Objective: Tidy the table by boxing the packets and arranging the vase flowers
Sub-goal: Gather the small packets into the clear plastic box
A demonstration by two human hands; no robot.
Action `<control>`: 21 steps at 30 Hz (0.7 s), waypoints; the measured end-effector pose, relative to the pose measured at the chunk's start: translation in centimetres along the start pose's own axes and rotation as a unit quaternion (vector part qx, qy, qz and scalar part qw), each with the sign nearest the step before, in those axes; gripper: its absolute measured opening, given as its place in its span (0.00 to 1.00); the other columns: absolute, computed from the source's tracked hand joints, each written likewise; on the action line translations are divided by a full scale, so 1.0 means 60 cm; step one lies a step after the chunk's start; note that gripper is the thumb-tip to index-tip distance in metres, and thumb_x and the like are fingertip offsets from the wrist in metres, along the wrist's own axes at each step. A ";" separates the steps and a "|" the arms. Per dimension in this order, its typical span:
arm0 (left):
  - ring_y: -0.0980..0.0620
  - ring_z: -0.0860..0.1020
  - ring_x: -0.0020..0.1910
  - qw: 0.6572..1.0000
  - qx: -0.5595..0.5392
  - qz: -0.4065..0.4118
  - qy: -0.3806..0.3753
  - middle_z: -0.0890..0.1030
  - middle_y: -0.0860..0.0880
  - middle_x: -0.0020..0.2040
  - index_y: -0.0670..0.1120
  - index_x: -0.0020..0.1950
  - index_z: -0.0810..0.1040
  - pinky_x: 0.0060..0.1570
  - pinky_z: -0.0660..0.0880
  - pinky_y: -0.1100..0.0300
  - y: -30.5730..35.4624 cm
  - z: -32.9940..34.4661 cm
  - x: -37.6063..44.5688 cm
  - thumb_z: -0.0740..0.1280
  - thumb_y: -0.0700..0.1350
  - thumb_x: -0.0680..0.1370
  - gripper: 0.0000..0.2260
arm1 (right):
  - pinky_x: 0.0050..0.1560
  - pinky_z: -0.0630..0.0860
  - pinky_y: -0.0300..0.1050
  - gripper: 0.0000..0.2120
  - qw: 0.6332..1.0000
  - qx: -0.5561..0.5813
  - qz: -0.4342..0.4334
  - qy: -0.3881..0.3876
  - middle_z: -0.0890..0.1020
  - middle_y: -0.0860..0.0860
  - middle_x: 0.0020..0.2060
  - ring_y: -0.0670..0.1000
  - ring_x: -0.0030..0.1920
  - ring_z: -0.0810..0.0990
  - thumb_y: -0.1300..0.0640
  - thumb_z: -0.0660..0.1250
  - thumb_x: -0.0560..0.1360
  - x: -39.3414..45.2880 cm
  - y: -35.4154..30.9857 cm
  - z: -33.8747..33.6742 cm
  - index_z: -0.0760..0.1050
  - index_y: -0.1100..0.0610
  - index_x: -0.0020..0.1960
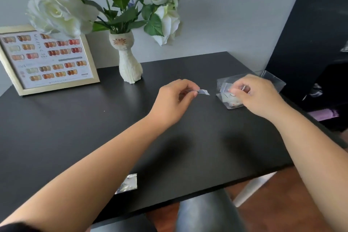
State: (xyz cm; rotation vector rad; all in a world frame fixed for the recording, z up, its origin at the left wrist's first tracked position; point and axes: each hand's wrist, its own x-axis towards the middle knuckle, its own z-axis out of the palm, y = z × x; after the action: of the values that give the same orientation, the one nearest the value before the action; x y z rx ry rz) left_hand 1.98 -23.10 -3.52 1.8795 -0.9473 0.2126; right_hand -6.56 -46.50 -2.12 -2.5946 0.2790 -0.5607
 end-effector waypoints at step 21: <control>0.60 0.72 0.48 0.988 0.096 -0.117 -0.024 0.80 0.63 0.37 0.60 0.43 0.80 0.48 0.54 0.55 0.021 0.223 0.159 0.67 0.56 0.75 0.03 | 0.51 0.57 0.49 0.06 0.986 -0.011 0.167 0.012 0.81 0.44 0.46 0.54 0.60 0.67 0.51 0.64 0.78 0.089 0.178 -0.074 0.76 0.40 0.51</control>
State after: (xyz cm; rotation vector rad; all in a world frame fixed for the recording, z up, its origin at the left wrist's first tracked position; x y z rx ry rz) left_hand 4.28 -39.39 -4.40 2.1631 -0.7508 0.1213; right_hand -4.74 -59.13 -1.90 -2.4863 0.7149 -0.4681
